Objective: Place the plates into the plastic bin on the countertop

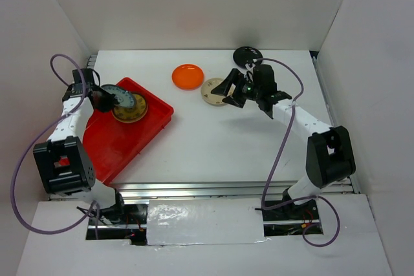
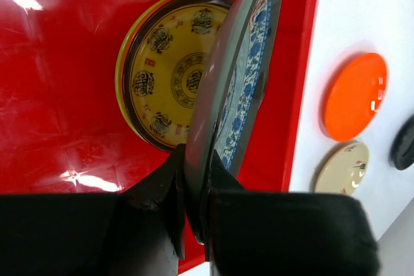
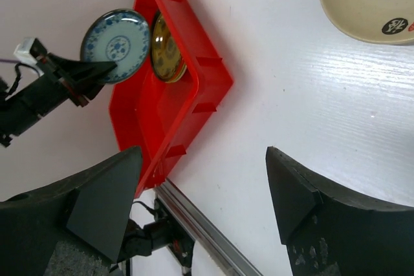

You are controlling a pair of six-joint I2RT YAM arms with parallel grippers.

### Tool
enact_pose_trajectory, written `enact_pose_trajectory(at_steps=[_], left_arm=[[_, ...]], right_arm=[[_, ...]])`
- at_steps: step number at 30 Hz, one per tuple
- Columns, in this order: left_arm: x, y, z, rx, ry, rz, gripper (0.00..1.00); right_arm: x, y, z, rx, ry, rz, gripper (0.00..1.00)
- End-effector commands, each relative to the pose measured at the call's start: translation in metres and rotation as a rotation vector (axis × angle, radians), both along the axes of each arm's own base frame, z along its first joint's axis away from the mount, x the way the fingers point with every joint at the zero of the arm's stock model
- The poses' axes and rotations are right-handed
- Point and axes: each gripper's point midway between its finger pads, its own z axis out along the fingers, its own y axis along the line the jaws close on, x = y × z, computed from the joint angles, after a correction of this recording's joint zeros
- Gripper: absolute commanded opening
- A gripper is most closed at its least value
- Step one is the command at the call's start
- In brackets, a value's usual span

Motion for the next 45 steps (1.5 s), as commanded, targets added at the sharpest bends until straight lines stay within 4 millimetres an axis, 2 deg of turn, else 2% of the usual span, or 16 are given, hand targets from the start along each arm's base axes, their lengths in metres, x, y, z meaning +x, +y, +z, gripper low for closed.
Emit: enact_pose_trajectory(at_steps=[1,4,6,8,10,12,15,20,24,27,32,34,35,40,42,45], left_arm=[[0.022,0.001,-0.001,-0.031,-0.016,-0.014,0.00],[0.026,0.003,-0.015,-0.053,0.038,-0.015,0.00],[0.026,0.003,-0.018,-0.060,0.046,-0.009,0.10],[0.026,-0.002,-0.019,-0.065,0.056,-0.019,0.45],[0.022,-0.005,-0.015,-0.062,0.070,-0.024,0.99],[0.018,-0.013,-0.011,-0.048,0.085,-0.043,0.99],[0.005,-0.028,-0.009,-0.005,0.147,-0.072,0.99],[-0.027,-0.023,-0.041,0.035,0.337,-0.018,0.99],[-0.039,-0.017,-0.045,0.071,0.372,0.004,0.99],[-0.044,-0.017,-0.039,0.083,0.354,-0.002,0.99],[-0.046,-0.020,-0.003,0.135,0.201,-0.048,0.99],[-0.044,-0.023,0.018,0.152,0.119,-0.063,0.99],[-0.044,-0.023,0.023,0.163,0.096,-0.075,0.99],[-0.044,-0.025,0.047,0.186,0.017,-0.102,0.99],[-0.040,-0.034,0.052,0.168,-0.013,-0.150,0.99],[-0.020,-0.066,0.060,0.137,-0.124,-0.338,0.99]], right_arm=[[0.005,0.002,0.005,0.019,-0.043,0.033,0.85],[0.004,0.001,0.005,0.019,-0.049,0.035,0.85],[0.005,0.000,0.004,0.020,-0.049,0.032,0.85],[0.006,-0.001,0.003,0.020,-0.050,0.031,0.85],[0.008,-0.001,-0.001,0.014,-0.041,0.029,0.85],[0.015,-0.006,-0.008,-0.018,-0.026,-0.012,0.85],[0.031,-0.025,-0.040,-0.134,0.102,-0.147,0.87],[0.065,-0.050,-0.088,-0.198,0.250,-0.328,0.92],[0.087,-0.059,-0.127,-0.211,0.364,-0.384,0.92],[0.100,-0.064,-0.143,-0.232,0.395,-0.415,0.91],[0.117,-0.064,-0.167,-0.219,0.450,-0.400,0.87],[0.128,-0.062,-0.163,-0.210,0.436,-0.393,0.75],[0.126,-0.061,-0.174,-0.215,0.468,-0.383,0.70],[0.129,-0.061,-0.181,-0.212,0.485,-0.382,0.29],[0.125,-0.065,-0.178,-0.208,0.482,-0.403,0.00],[0.114,-0.075,-0.150,-0.207,0.402,-0.471,0.00]])
